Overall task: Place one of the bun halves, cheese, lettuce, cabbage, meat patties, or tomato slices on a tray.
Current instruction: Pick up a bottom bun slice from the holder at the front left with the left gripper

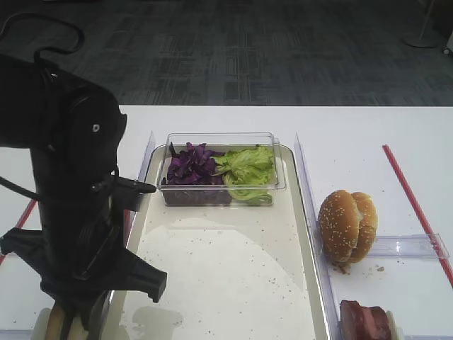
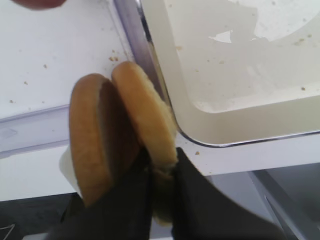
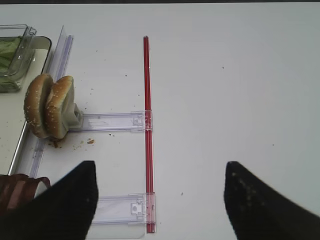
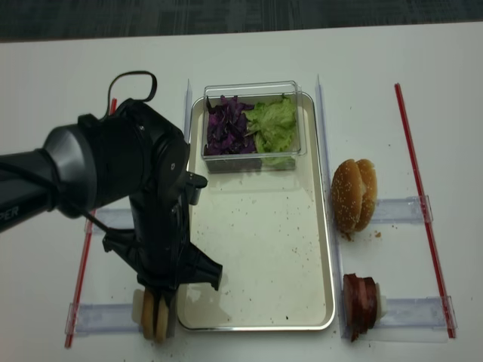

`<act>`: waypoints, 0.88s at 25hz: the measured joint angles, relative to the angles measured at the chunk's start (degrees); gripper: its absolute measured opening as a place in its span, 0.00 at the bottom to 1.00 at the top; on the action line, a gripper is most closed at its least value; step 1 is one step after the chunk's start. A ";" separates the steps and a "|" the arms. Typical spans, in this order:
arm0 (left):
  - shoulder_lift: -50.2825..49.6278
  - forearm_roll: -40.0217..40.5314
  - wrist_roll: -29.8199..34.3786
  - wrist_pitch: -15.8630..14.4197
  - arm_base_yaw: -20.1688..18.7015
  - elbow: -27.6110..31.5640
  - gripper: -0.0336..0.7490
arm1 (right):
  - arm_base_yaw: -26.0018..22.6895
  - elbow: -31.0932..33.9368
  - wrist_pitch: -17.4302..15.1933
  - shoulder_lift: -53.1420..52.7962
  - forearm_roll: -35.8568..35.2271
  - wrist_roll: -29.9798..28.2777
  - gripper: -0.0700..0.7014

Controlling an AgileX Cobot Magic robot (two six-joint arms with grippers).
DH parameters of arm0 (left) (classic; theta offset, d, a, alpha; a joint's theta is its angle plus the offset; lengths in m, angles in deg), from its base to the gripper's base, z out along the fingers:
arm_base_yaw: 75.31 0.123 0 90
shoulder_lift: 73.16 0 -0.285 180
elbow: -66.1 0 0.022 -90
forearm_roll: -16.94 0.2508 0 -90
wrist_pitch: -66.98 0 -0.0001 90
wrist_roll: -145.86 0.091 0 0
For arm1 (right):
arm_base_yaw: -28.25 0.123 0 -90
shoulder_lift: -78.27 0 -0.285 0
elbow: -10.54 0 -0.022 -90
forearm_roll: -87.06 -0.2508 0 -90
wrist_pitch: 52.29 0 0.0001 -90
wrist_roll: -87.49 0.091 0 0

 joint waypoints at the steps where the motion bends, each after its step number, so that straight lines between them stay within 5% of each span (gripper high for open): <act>1: 0.00 0.00 0.00 0.00 0.09 0.00 0.10 | 0.00 0.00 0.00 0.00 0.00 0.00 0.80; 22: 0.20 0.00 1.83 -2.02 0.09 -11.05 0.10 | 0.00 0.00 0.00 0.00 0.10 0.00 0.80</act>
